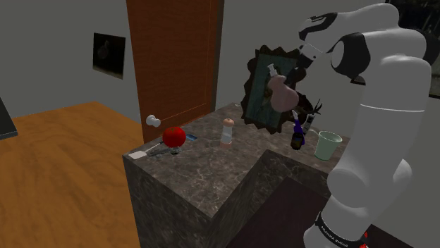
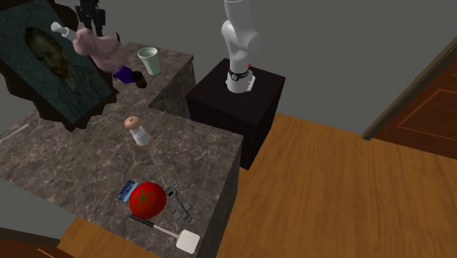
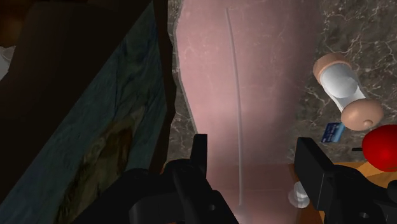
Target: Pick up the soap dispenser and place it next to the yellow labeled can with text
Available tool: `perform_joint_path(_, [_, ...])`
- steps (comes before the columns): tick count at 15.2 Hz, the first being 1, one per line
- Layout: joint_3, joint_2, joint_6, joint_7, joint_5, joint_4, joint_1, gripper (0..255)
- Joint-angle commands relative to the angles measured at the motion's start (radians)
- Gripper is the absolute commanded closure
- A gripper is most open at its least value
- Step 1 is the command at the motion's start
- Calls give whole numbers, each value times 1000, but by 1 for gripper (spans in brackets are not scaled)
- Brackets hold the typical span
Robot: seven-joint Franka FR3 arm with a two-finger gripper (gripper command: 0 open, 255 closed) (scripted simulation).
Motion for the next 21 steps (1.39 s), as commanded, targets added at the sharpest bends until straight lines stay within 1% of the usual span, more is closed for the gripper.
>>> perform_joint_path(1, [1,1,24,-11,4,-24,2,255])
perform_joint_path(11, [10,5,143,-63,27,-149,12,255])
perform_joint_path(21, [22,33,248,-126,72,-244,12,255])
